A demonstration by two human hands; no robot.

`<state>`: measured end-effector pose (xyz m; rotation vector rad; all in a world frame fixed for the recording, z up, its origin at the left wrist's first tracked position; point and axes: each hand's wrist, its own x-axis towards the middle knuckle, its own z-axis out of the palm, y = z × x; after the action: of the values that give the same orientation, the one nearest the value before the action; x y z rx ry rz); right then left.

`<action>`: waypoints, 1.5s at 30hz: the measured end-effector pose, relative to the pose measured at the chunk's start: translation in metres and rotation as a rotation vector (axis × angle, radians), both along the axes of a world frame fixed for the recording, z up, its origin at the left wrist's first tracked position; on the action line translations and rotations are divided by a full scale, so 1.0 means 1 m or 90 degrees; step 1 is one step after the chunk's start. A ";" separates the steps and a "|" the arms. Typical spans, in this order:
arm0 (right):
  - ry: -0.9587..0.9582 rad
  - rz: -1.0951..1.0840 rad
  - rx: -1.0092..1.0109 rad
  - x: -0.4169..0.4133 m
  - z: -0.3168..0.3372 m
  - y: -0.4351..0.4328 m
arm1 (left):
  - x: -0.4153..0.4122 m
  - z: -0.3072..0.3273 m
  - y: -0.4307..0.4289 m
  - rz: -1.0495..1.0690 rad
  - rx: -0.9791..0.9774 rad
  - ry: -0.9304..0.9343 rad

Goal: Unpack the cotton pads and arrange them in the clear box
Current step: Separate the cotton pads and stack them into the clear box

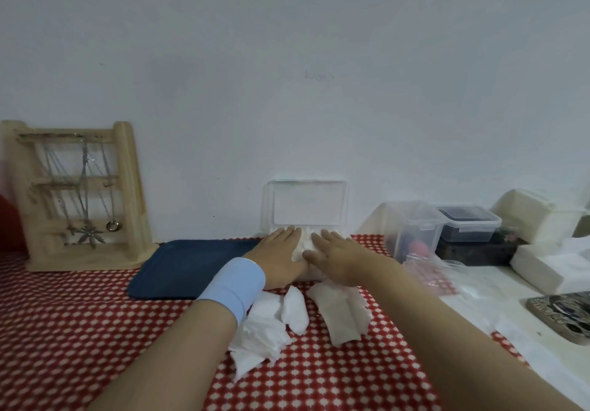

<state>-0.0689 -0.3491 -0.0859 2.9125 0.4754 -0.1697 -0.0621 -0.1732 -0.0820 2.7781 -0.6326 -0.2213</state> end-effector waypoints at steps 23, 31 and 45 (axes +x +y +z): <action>0.046 0.018 0.529 -0.054 0.024 0.034 | -0.086 -0.022 0.058 0.168 -0.493 -0.025; 0.114 0.021 0.843 -0.066 0.033 0.046 | -0.095 -0.012 0.059 0.218 -0.638 0.053; -0.076 -0.037 0.655 -0.055 0.008 0.067 | -0.091 -0.020 0.083 0.342 -0.814 0.064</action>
<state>-0.1242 -0.2825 -0.0782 3.8933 0.5800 0.3560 -0.1533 -0.0905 -0.1023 1.5705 0.0695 0.1341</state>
